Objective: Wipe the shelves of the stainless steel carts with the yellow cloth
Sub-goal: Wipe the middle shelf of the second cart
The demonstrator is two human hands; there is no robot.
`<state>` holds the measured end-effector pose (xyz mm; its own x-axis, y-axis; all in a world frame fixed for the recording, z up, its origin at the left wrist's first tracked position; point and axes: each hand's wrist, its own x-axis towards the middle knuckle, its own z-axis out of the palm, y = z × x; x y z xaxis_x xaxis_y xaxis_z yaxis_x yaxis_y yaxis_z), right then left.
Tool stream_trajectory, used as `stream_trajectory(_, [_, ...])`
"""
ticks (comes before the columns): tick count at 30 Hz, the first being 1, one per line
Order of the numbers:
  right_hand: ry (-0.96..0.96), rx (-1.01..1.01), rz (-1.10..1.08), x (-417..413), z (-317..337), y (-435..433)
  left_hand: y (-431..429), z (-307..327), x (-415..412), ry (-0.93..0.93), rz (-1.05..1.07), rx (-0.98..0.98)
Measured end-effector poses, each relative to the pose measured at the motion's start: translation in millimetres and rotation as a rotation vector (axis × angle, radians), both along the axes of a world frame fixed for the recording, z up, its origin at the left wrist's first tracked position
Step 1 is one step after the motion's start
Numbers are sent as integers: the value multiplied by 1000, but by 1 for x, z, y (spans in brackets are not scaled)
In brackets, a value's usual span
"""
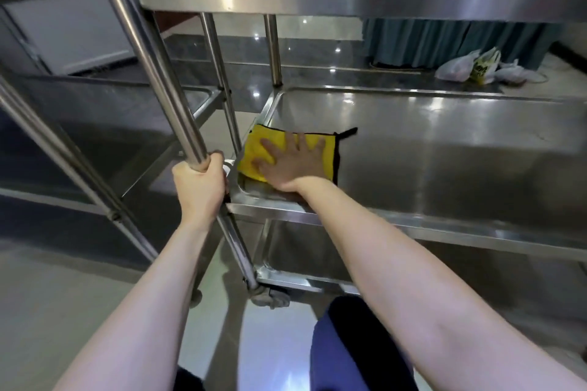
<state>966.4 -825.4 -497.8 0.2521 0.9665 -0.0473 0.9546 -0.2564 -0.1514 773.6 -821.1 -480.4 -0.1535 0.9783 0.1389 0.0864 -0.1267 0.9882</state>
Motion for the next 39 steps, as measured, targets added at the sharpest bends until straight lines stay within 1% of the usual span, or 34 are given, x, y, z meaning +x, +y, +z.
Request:
stream_trajectory(2, [1,-16,19,-21,-3,-12,0,1,0,1,-13,15])
stream_trajectory(4, [16,-36,33,-23,-3,-27,0,0,0,19,-23,33])
stream_trajectory(6, [29,-61,44,-10,-1,-43,-1,0,-1,32,-25,26])
stream_trajectory(8, [36,-77,10,16,0,-66,-1,2,-1,44,-33,11])
stream_trajectory(15, [84,-87,-373,151,-2,-174,-1,5,-3,67,-55,-31])
stream_trajectory(18, [80,-78,-495,169,-3,-201,4,3,-1,54,-66,-22])
stream_trajectory(20, [70,-65,-525,162,-4,-202,-4,3,0,96,13,0])
stream_trajectory(21, [65,-57,-527,157,-4,-201,-14,2,1,125,98,53])
stream_trajectory(22, [62,-49,-523,152,-4,-199,-28,0,3,158,202,150])
stream_trajectory(23, [60,-43,-518,149,-5,-198,-44,-4,8,208,296,309])
stream_trajectory(24, [57,-35,-516,146,-6,-198,-64,-8,17,280,335,498])
stream_trajectory(25, [50,-25,-518,145,-8,-198,-81,-12,33,354,273,679])
stream_trajectory(26, [43,-15,-520,143,-9,-197,-95,-15,53,436,137,794])
stream_trajectory(27, [40,-11,-518,142,-9,-197,-105,-16,75,533,-15,834])
stream_trajectory(28, [40,-12,-515,141,-8,-197,-112,-14,96,623,-151,808])
stream_trajectory(29, [42,-11,-515,139,-8,-197,-114,-11,116,694,-261,735])
stream_trajectory(31, [41,-4,-518,138,-7,-197,-110,-7,144,772,-418,569])
stream_trajectory(33, [39,-16,-517,137,-5,-199,-101,-15,159,899,-455,511])
stream_trajectory(35, [32,-13,-519,137,-6,-200,-96,-25,164,1039,-455,541])
stream_trajectory(37, [23,-15,-494,141,-6,-202,-94,-30,167,1060,-468,545])
stream_trajectory(39, [20,-24,-416,150,-5,-211,-90,-33,170,1105,-479,501])
